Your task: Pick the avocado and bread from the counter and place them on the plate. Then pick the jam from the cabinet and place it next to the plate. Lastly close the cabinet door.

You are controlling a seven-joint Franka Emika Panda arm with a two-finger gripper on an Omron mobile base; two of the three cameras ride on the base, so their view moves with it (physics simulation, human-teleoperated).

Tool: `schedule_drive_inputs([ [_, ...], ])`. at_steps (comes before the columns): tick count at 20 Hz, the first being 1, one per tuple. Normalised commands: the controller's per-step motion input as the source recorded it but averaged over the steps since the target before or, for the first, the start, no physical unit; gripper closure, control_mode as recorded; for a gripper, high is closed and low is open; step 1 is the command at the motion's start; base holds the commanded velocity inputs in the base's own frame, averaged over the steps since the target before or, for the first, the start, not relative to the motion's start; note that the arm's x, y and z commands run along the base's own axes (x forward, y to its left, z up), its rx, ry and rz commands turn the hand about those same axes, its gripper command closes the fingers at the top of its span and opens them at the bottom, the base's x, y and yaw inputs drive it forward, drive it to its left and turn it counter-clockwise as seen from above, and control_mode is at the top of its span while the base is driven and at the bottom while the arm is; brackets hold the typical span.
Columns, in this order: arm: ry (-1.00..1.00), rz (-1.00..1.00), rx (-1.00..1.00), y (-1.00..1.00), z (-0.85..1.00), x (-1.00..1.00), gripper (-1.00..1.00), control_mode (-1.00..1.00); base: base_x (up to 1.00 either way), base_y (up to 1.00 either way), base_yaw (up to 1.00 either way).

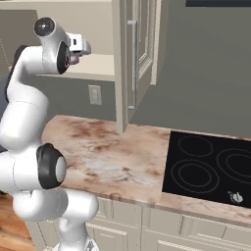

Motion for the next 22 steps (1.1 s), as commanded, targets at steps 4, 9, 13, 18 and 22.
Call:
schedule_drive_inputs([
  [4, -0.03, 0.04, 0.0, 0.0, 0.09, -1.0, 1.0, -1.0, 0.0, 0.0, 0.0],
  [9, 0.0, 0.0, 0.0, -0.01, -0.02, -0.99, 1.0, -1.0, 0.0, 0.0, 0.0],
  [13, 0.0, 0.0, 0.0, -0.07, -0.14, -0.86, 1.0, -1.0, 0.0, 0.0, 0.0],
  [18, 0.0, 0.0, 0.0, -0.17, -0.2, -0.83, 1.0, -1.0, 0.0, 0.0, 0.0],
  [22, 0.0, 0.0, 0.0, -0.24, -0.31, -0.68, 1.0, -1.0, 0.0, 0.0, 0.0],
])
